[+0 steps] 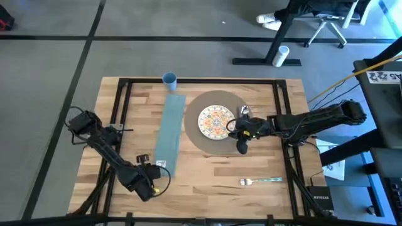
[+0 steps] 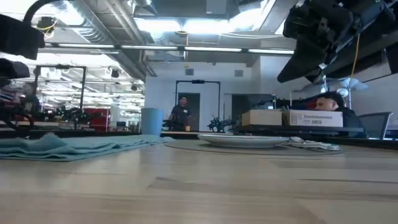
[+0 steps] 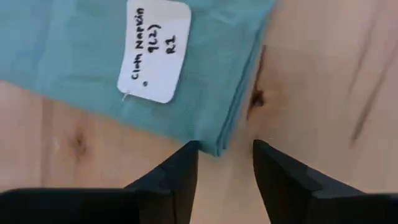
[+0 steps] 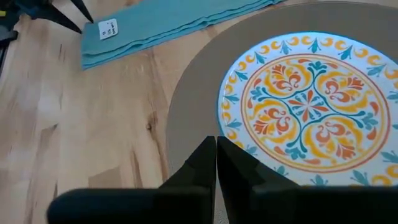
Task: Set table place
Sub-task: Fold the blue napkin
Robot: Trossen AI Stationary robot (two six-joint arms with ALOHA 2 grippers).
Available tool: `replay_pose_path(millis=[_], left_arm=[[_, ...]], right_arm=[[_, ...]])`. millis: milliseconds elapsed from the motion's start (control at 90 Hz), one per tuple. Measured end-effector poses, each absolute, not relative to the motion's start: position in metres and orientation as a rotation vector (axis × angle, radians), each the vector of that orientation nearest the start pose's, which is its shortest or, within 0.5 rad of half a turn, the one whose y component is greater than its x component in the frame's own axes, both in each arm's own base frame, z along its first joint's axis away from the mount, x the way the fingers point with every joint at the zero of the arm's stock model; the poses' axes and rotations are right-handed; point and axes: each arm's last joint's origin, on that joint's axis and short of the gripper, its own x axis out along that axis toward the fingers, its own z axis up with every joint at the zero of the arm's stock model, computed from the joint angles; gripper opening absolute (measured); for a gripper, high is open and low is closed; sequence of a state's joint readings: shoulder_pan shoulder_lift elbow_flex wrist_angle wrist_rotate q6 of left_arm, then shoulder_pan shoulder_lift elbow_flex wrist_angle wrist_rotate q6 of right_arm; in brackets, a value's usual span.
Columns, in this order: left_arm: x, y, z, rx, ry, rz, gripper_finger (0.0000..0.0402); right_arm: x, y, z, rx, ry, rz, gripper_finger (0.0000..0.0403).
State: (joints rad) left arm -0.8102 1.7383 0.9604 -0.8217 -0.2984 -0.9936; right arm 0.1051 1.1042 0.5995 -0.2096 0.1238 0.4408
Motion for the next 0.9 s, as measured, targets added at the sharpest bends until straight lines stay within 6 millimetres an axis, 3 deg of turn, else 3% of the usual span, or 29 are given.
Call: replay_pose_path(millis=[522,678,822,900], left_arm=[[0.208,-0.182,0.135,0.126,1.372,0.275,0.0132],[0.213,-0.177,0.135,0.13,1.371,0.273,0.0089],[0.215,-0.175,0.135,0.147,1.361,0.276,0.0019],[0.215,-0.175,0.135,0.128,1.363,0.286,0.0007]], right_arm=[[0.217,0.019,0.21,0.341,0.692,-0.174,0.0],[0.217,0.019,0.21,0.34,0.693,-0.174,0.0],[0.217,0.019,0.21,0.34,0.693,-0.174,0.0],[0.217,0.019,0.21,0.34,0.694,-0.174,0.0]])
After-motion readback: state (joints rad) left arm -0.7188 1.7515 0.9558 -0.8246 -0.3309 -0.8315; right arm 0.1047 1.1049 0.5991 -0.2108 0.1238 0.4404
